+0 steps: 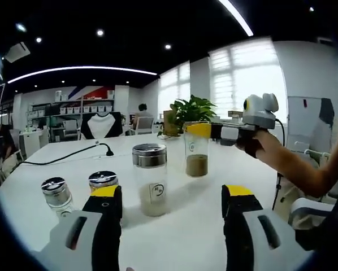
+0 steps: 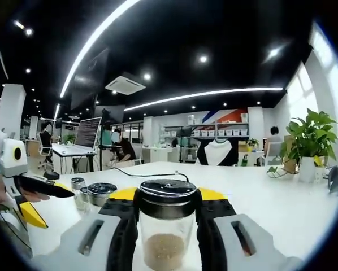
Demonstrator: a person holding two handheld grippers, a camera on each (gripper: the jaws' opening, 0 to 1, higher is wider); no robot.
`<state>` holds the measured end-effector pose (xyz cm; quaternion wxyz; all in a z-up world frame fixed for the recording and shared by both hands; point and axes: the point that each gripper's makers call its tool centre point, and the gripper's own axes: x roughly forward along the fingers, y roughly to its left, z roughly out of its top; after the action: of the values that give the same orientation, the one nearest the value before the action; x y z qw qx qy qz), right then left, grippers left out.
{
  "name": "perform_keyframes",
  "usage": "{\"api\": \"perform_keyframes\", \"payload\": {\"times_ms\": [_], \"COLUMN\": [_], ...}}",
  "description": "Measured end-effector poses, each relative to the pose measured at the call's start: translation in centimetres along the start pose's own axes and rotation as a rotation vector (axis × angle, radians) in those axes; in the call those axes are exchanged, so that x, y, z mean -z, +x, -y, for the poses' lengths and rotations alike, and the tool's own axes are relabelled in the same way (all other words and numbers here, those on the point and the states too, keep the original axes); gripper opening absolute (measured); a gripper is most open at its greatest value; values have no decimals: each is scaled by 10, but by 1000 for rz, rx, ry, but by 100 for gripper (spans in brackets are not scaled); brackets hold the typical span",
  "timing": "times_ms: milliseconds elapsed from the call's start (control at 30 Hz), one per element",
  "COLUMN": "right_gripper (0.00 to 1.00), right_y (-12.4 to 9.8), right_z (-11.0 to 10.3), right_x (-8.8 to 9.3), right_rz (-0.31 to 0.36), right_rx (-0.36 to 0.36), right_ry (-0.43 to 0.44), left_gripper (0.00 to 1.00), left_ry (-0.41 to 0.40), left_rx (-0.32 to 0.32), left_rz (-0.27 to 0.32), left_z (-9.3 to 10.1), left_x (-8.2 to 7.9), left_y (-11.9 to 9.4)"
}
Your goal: Rotate the seasoning bottle until the label or dispensing opening points toward the visible target arrow and the bottle remains upright within the marked orientation range
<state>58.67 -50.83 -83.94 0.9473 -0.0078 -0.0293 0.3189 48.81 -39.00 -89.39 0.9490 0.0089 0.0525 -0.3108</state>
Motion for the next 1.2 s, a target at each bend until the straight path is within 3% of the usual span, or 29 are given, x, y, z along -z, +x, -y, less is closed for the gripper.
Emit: {"api": "perform_keyframes", "payload": {"times_ms": [267, 833, 1067, 1200], "right_gripper": [36, 36, 36, 36], "right_y": [-4, -14, -17, -19], "right_z": [-11, -56, -76, -86], "right_x": [-2, -4, -6, -8], "right_rz": [-1, 2, 4, 9], "right_rx": [-34, -148, -178, -201], "right_ry": [5, 41, 18, 18], "left_gripper": [75, 73, 68, 68], "left_ry": [8, 30, 32, 49], "left_rx": [11, 61, 54, 64], "left_rz": [16, 1, 33, 11], "left_z": [3, 17, 14, 15], "left_x": [-4, -1, -7, -3], "left_y": [1, 10, 9, 11]}}
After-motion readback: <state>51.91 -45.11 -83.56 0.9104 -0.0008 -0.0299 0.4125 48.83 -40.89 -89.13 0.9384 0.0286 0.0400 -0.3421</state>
